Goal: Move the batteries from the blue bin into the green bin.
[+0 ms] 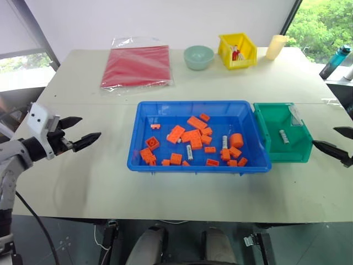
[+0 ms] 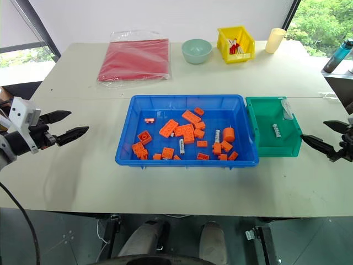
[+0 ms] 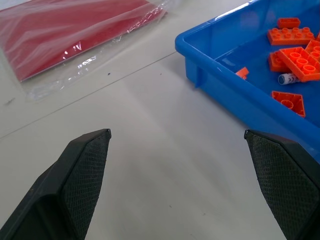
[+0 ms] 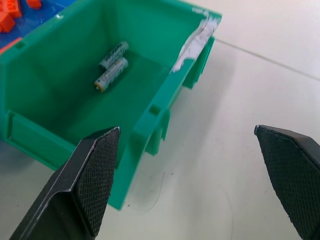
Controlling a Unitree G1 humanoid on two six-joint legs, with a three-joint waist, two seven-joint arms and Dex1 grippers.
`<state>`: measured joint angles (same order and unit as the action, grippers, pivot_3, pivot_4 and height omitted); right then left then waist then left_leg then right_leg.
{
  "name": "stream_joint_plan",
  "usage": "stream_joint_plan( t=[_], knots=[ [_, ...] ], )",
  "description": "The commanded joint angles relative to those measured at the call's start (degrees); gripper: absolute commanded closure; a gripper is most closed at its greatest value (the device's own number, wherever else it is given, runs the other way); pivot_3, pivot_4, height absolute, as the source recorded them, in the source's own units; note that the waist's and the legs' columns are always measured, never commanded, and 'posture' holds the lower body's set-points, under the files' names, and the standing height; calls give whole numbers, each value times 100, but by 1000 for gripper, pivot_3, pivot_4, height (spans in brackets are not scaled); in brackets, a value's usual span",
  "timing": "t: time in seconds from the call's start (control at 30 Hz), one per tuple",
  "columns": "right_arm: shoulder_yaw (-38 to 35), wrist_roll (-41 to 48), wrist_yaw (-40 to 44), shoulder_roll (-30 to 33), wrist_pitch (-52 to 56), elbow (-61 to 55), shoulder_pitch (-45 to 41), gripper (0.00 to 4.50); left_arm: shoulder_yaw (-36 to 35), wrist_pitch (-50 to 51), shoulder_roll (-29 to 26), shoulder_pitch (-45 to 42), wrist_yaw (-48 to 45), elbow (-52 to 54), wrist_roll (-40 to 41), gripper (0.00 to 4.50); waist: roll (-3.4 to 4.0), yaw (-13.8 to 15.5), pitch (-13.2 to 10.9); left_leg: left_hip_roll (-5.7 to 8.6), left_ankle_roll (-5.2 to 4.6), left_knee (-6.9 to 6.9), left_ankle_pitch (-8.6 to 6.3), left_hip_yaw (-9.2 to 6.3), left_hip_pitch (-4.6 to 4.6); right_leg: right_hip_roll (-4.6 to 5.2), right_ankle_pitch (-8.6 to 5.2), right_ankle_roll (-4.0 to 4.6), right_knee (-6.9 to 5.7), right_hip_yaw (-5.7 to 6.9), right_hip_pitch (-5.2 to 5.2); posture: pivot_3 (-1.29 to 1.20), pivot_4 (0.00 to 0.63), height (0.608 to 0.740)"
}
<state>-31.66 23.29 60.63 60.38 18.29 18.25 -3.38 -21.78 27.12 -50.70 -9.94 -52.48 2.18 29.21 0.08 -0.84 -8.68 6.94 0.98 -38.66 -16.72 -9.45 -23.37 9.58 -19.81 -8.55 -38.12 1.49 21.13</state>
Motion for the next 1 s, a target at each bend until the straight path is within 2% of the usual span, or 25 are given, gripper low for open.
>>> stream_joint_plan(
  t=[0.03,0.4,0.6,0.77,0.93,1.0],
  knots=[
    [-209,41,-47,39,-70,-158,16,64,-112,-67,-126,-161,-27,1,-6,0,0,-3,0,0,0,0,0,0,0,0,0,0,0,0,0,0,150,717],
    [-38,-48,-142,193,32,-71,-411,64,-59,109,-55,-59,-88,284,111,0,1,-17,0,-3,0,4,0,2,0,-1,0,0,-1,0,4,0,150,717],
    [285,237,100,305,410,-588,-1048,64,7,382,-140,-223,-278,602,380,0,5,-17,-3,-3,0,3,0,4,0,0,0,0,-1,0,4,0,150,717],
    [1159,609,293,58,972,-1383,-2249,64,139,963,-305,-437,-621,1241,957,0,11,-43,-8,-11,1,4,0,7,-4,-4,0,0,-1,0,11,0,150,717],
    [2425,481,478,-677,1010,-1891,-3285,64,386,1139,-440,-388,-845,1814,1119,0,9,-47,-10,-16,1,11,1,8,-3,-6,0,0,2,1,13,0,150,717],
    [3104,176,334,-1248,946,-1852,-3821,64,463,1167,-468,-335,-896,2015,1151,0,7,-44,-13,-16,1,11,1,9,-4,-5,0,0,2,0,15,0,150,717]
  ],
)
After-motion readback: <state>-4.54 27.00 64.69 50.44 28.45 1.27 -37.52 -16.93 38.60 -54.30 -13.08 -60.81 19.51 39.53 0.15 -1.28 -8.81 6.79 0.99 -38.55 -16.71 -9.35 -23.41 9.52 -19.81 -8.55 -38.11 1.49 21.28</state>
